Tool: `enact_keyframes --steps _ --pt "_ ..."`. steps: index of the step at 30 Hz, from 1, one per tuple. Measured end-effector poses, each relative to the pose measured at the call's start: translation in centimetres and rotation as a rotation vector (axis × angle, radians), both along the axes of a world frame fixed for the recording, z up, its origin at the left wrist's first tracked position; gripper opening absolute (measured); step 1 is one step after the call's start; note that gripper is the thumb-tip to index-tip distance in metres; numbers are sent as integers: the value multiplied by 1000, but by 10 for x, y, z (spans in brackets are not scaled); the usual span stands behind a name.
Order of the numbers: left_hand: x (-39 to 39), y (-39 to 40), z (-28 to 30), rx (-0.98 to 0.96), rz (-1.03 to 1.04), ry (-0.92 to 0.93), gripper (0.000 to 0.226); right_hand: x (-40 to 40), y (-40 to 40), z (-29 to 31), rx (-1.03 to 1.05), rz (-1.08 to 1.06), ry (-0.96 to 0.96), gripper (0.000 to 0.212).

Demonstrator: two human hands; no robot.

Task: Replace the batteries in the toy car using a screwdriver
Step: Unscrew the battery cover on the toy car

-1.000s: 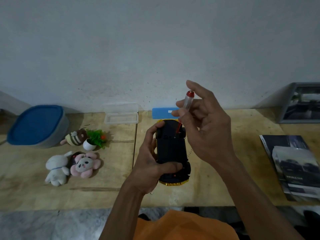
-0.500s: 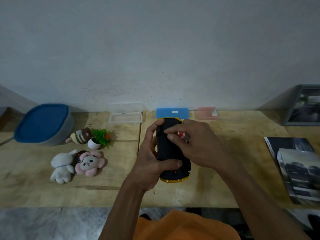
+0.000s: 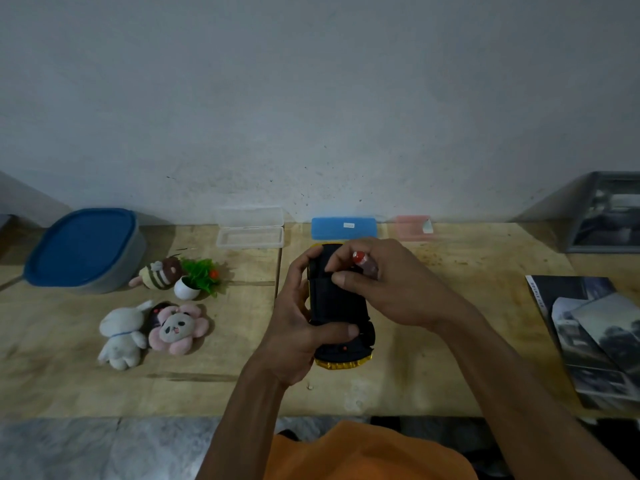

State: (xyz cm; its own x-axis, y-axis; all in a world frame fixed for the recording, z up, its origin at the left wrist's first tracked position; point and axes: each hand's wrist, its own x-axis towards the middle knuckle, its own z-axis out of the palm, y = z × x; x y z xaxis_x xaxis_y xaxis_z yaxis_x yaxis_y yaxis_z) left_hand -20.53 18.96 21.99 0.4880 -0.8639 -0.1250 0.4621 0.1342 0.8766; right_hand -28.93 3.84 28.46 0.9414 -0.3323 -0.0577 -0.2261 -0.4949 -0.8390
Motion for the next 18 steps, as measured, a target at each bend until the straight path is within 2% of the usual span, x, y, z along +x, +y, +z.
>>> enact_keyframes --steps 4,12,18 --pt "3 2 -2 11 27 6 105 0 1 -1 63 -19 -15 17" --pt "10 15 -7 28 35 17 105 7 16 -15 278 -233 -28 10" --pt "19 35 -14 51 31 20 105 17 38 -19 307 -280 31 10"
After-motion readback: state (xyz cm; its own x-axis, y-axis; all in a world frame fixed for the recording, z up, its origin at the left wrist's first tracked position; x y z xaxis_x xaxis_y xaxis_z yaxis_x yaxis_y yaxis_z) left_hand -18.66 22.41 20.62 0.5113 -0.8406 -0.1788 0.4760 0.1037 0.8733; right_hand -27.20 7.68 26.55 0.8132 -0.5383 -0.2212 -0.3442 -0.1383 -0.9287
